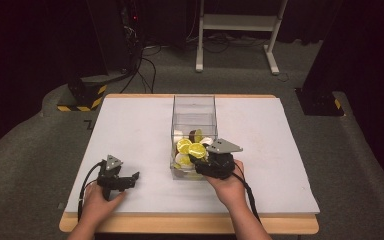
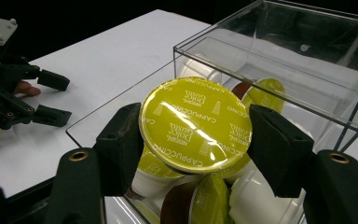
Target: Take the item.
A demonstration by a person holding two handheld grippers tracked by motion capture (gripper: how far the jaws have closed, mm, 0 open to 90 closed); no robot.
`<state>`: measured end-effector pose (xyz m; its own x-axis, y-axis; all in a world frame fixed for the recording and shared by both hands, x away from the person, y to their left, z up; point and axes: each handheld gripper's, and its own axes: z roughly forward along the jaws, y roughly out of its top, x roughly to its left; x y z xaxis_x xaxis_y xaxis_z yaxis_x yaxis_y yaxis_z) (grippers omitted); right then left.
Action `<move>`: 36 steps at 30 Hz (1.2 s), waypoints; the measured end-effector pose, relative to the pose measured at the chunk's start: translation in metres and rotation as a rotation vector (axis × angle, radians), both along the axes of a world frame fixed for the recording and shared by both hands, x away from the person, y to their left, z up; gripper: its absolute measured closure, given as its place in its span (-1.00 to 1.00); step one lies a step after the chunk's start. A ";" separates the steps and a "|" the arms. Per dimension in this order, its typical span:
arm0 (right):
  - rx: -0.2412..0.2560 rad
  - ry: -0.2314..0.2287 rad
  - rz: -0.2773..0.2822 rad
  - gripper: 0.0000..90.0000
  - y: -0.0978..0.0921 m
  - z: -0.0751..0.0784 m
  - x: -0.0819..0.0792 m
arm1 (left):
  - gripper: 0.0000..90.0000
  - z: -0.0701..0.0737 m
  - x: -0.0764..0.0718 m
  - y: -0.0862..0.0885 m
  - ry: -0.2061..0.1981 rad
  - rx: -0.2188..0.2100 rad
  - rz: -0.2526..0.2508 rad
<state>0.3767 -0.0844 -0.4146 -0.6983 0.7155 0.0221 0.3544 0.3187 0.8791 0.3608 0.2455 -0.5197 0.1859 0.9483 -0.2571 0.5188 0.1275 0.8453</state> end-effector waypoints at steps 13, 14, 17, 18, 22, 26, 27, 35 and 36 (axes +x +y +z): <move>0.023 -0.020 -0.015 -0.16 -0.012 0.009 -0.006 | -0.68 0.000 0.000 0.000 0.001 0.000 -0.001; 0.023 -0.021 -0.016 -0.16 -0.012 0.009 -0.006 | -0.68 0.000 0.000 0.000 0.001 0.000 -0.001; 0.027 -0.023 -0.022 -0.16 -0.015 0.009 -0.006 | -0.68 0.000 0.000 0.000 0.002 0.001 -0.001; 0.028 -0.021 -0.025 -0.16 -0.016 0.010 -0.006 | -0.68 0.000 0.000 0.000 0.002 0.001 -0.001; 0.036 -0.032 -0.038 -0.16 -0.021 0.012 -0.007 | -0.68 0.000 0.000 0.000 0.003 0.003 -0.004; 0.051 -0.043 -0.053 -0.16 -0.027 0.016 -0.008 | -0.68 0.000 0.000 0.001 0.005 0.006 -0.006; 0.052 -0.048 -0.056 -0.16 -0.028 0.017 -0.008 | -0.68 0.000 0.000 0.001 0.005 0.006 -0.006; 0.056 -0.069 -0.087 -0.16 -0.039 0.021 -0.010 | -0.68 0.000 0.000 0.000 0.005 0.004 -0.005; 0.057 -0.071 -0.089 -0.16 -0.040 0.021 -0.010 | -0.68 0.000 0.000 0.001 0.006 0.006 -0.007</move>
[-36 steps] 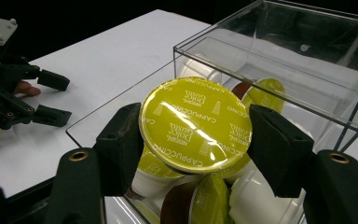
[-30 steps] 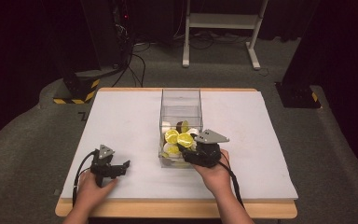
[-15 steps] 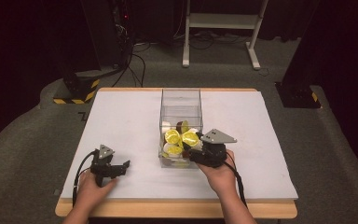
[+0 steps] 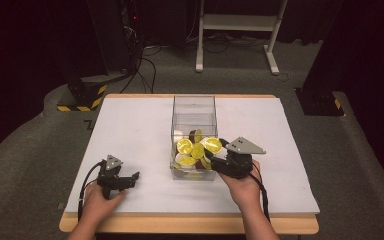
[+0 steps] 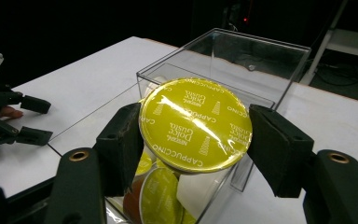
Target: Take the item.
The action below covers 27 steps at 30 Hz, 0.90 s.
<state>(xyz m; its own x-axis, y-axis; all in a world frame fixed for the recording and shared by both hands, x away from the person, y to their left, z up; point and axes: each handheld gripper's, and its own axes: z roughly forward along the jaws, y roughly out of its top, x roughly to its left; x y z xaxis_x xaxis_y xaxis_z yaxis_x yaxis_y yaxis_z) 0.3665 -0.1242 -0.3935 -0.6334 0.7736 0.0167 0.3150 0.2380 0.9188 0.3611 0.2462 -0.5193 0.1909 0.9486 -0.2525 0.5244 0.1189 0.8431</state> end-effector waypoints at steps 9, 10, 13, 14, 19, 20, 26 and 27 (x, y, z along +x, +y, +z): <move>0.007 -0.014 -0.048 -0.16 -0.015 0.003 -0.003 | -0.68 0.000 0.000 0.000 -0.002 -0.002 0.003; 0.006 -0.014 -0.054 -0.16 -0.017 0.003 -0.003 | -0.68 0.000 0.000 0.000 -0.002 -0.002 0.003; 0.010 -0.018 -0.073 -0.16 -0.024 0.004 -0.004 | -0.68 0.000 0.000 0.000 -0.002 -0.002 0.003; 0.010 -0.017 -0.078 -0.16 -0.025 0.004 -0.004 | -0.68 0.000 0.000 0.000 -0.002 -0.002 0.003; 0.000 -0.023 -0.117 -0.16 -0.037 0.003 -0.006 | -0.68 0.000 0.000 0.000 -0.001 -0.001 0.003; -0.005 -0.025 -0.125 -0.16 -0.039 0.002 -0.006 | -0.68 0.000 0.000 0.000 -0.001 -0.001 0.003; -0.016 -0.019 -0.167 -0.16 -0.050 -0.002 -0.003 | -0.68 0.000 0.000 0.000 -0.001 -0.002 0.002; -0.014 -0.016 -0.172 -0.16 -0.052 -0.002 -0.003 | -0.68 0.000 0.000 0.000 0.000 -0.002 0.001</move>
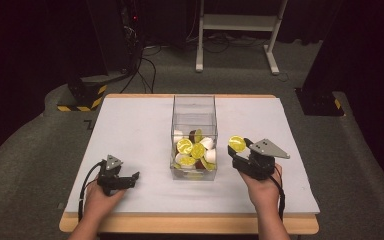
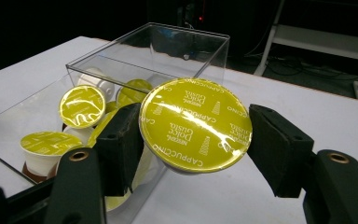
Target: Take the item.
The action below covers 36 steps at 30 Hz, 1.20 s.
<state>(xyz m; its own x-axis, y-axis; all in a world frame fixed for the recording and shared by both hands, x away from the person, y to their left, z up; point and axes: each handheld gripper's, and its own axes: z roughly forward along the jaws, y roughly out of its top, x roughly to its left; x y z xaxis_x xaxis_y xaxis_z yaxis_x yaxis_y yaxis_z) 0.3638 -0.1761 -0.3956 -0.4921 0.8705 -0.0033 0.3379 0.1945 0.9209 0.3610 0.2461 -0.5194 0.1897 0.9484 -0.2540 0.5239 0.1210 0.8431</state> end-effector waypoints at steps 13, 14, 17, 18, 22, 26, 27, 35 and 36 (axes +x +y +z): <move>-0.021 -0.003 -0.055 -0.16 -0.016 -0.002 0.007 | -0.68 0.000 0.000 0.000 0.000 0.000 -0.001; -0.021 -0.002 -0.059 -0.16 -0.017 -0.003 0.008 | -0.68 0.000 0.000 0.000 -0.001 -0.002 0.000; -0.023 0.002 -0.067 -0.16 -0.019 -0.005 0.010 | -0.68 0.000 0.000 0.000 -0.001 -0.002 0.000; -0.024 0.003 -0.069 -0.16 -0.020 -0.005 0.011 | -0.68 0.000 0.000 0.000 -0.002 -0.003 0.001; -0.024 0.009 -0.084 -0.16 -0.023 -0.007 0.016 | -0.68 0.000 0.000 0.000 -0.003 -0.002 0.001; -0.027 0.015 -0.097 -0.16 -0.027 -0.009 0.022 | -0.68 0.000 0.000 0.000 -0.003 -0.004 0.004; -0.030 0.015 -0.100 -0.16 -0.027 -0.010 0.024 | -0.68 0.000 0.000 0.000 -0.004 -0.004 0.004; -0.049 0.024 -0.117 -0.16 -0.027 -0.016 0.038 | -0.68 0.000 0.000 0.000 -0.003 -0.003 0.004; -0.051 0.026 -0.120 -0.16 -0.027 -0.016 0.040 | -0.68 0.000 0.000 0.000 -0.003 -0.003 0.003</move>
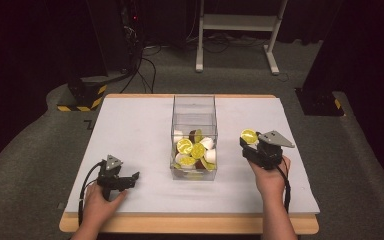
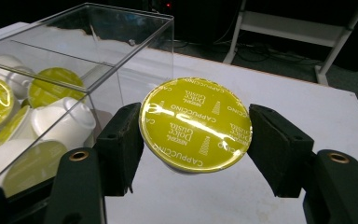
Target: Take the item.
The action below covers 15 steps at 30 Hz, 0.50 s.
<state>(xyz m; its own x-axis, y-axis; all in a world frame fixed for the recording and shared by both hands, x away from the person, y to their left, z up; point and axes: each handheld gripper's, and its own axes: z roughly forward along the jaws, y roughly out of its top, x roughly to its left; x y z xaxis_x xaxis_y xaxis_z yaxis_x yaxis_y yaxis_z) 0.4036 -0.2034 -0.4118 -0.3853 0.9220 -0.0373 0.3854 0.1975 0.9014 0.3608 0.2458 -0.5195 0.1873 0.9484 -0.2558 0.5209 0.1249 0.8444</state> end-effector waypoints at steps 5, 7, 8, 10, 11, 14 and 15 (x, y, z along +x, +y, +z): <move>-0.022 -0.002 -0.008 -0.16 0.000 -0.002 0.009 | -0.68 0.000 0.000 0.000 0.000 0.002 -0.001; -0.023 0.004 -0.013 -0.16 0.000 -0.004 0.013 | -0.68 0.000 0.000 0.000 -0.001 0.000 0.000; -0.026 0.009 -0.014 -0.16 0.000 -0.006 0.015 | -0.68 0.000 0.000 0.000 0.000 -0.001 0.001; -0.033 0.016 -0.019 -0.16 0.000 -0.008 0.019 | -0.68 0.000 0.000 0.000 0.000 -0.001 0.000; -0.034 0.019 -0.020 -0.16 -0.001 -0.009 0.020 | -0.68 0.000 0.000 0.000 -0.001 -0.001 0.001; -0.028 0.035 -0.024 -0.16 -0.001 -0.014 0.026 | -0.68 0.000 0.000 0.000 -0.001 -0.001 0.001; -0.027 0.039 -0.026 -0.16 -0.001 -0.015 0.027 | -0.68 0.000 0.000 0.000 -0.001 -0.001 0.001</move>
